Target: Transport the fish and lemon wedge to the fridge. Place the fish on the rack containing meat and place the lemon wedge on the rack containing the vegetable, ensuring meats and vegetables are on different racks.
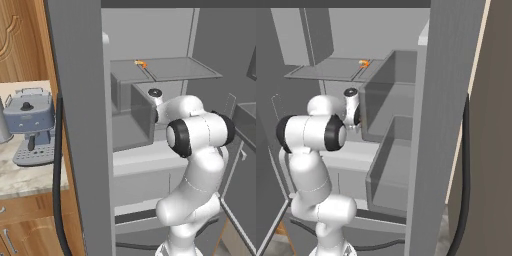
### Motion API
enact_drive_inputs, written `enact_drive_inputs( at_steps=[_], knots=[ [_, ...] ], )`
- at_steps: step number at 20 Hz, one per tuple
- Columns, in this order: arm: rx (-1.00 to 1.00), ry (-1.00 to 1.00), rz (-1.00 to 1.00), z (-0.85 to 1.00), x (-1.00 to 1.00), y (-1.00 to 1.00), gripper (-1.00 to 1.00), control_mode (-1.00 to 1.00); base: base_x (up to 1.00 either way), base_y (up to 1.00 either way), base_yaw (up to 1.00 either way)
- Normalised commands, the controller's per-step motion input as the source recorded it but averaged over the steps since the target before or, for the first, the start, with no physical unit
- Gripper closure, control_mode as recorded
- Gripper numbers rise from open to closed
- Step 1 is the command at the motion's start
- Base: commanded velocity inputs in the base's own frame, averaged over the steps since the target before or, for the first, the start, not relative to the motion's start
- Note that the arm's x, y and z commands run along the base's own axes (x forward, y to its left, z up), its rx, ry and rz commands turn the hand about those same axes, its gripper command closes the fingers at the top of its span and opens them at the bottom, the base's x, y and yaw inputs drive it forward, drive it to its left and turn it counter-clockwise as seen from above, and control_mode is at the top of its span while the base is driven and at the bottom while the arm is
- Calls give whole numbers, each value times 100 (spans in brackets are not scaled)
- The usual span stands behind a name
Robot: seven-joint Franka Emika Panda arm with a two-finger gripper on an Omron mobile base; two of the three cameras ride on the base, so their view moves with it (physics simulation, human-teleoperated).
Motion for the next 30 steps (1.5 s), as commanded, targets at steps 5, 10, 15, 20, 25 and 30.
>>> enact_drive_inputs(
  at_steps=[5, 10, 15, 20, 25, 30],
  knots=[
    [3, 0, 0, -32, 35, -10, 100, -100, 0, 0, 0],
    [4, 0, 0, -40, 43, -11, 100, -100, 0, 0, 0],
    [1, -1, 1, -49, 33, -6, 100, -100, 0, 0, 0],
    [0, -7, 0, -43, -4, -1, -100, -100, 0, 0, 0],
    [0, -13, 0, -31, -25, -1, -100, -100, 0, 0, 0],
    [0, -21, 0, -17, -38, 0, -100, -100, 0, 0, 0]
  ],
)
